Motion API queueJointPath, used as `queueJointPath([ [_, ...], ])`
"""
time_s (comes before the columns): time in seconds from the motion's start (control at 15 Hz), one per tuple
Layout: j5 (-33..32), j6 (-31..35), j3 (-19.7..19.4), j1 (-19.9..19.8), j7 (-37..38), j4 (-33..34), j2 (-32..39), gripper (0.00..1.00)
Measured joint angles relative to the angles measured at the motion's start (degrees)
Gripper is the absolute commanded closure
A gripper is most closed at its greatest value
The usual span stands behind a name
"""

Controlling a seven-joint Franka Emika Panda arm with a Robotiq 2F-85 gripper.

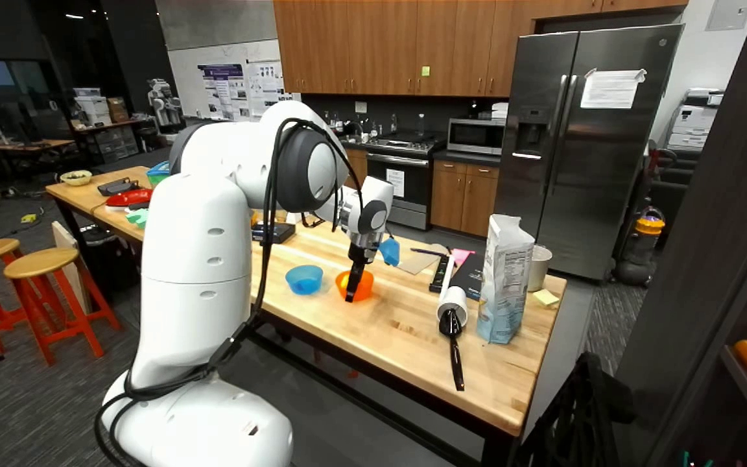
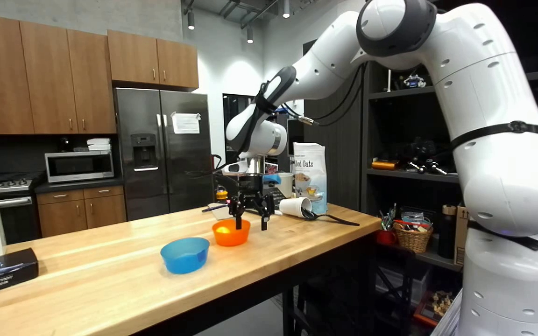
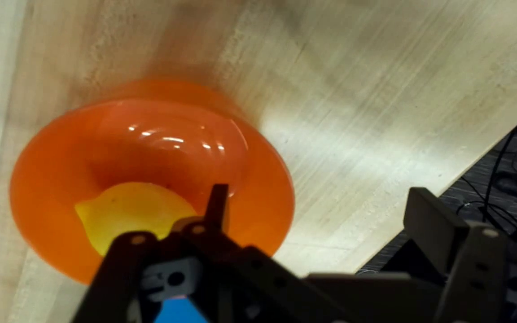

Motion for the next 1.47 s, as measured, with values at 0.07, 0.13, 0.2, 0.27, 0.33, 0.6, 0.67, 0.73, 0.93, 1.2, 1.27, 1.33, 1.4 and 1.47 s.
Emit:
queueJointPath([
  [0.07, -0.41, -0.11, 0.04, 0.00, 0.08, 0.10, 0.46, 0.39],
  [0.13, -0.98, -0.21, 0.04, 0.00, 0.24, 0.15, 0.83, 0.46],
  [0.2, -1.59, -0.24, 0.04, 0.00, 0.41, 0.16, 1.16, 0.54],
  [0.27, -2.07, -0.24, 0.05, 0.00, 0.58, 0.16, 1.40, 0.63],
  [0.33, -2.49, -0.25, 0.05, 0.00, 0.68, 0.16, 1.48, 0.70],
  [0.6, -3.36, -0.24, 0.06, -0.05, 0.81, 0.57, 1.27, 1.00],
  [0.67, -3.37, -0.23, 0.06, -0.09, 0.81, 0.80, 1.18, 1.00],
  [0.73, -3.37, -0.22, 0.07, -0.13, 0.81, 1.02, 1.01, 1.00],
  [0.93, -3.37, -0.23, 0.17, -0.20, 0.81, 1.60, -0.30, 1.00],
  [1.2, -3.37, -0.47, 0.26, -0.20, 0.81, 1.92, -1.94, 0.99],
  [1.27, -3.37, -0.61, 0.27, -0.20, 0.81, 1.99, -2.16, 0.99],
  [1.33, -3.46, -0.81, 0.28, -0.20, 0.82, 2.12, -2.37, 0.99],
  [1.4, -3.69, -1.05, 0.30, -0.20, 0.83, 2.33, -2.53, 0.99],
  [1.47, -4.06, -1.33, 0.35, -0.20, 0.85, 2.57, -2.71, 0.99],
])
